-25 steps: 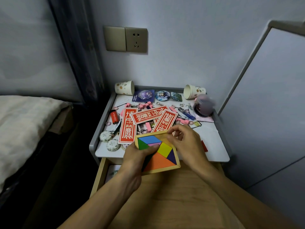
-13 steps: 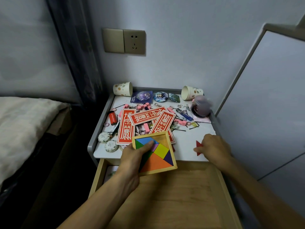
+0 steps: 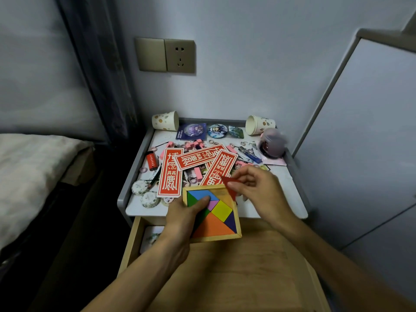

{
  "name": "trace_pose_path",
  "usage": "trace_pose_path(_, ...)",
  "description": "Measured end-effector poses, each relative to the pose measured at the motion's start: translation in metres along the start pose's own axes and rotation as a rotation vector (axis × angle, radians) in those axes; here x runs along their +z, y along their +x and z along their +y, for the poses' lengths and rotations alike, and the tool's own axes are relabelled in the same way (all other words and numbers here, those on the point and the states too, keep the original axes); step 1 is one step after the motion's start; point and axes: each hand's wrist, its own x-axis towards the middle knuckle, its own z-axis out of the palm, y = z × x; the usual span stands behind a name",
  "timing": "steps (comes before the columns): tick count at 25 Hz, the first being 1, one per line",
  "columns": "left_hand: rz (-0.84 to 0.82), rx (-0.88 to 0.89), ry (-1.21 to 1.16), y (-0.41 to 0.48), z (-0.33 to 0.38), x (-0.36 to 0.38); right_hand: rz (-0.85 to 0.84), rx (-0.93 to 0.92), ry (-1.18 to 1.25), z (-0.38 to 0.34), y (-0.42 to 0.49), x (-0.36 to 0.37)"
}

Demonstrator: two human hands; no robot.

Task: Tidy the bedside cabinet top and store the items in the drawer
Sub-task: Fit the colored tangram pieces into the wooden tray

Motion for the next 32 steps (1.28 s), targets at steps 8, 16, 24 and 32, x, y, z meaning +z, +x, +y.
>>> trace_pose_path(8, -0.013, 0.014, 0.047, -0.001, -0.002, -0.003, -0.047, -0.123, -0.416, 0.010, -0.005, 0.018)
trace_pose_path(16, -0.040, -0.034, -0.041, -0.001, 0.004, -0.009, -0.220, 0.361, 0.107, 0.013, -0.008, 0.017)
trace_pose_path(24, -0.246, -0.115, 0.227, -0.003, 0.033, -0.042, -0.219, 0.443, 0.291, 0.009, -0.020, 0.016)
trace_pose_path(32, -0.362, -0.118, 0.451, -0.022, 0.034, -0.083, -0.413, 0.447, 0.318, 0.007, -0.061, 0.042)
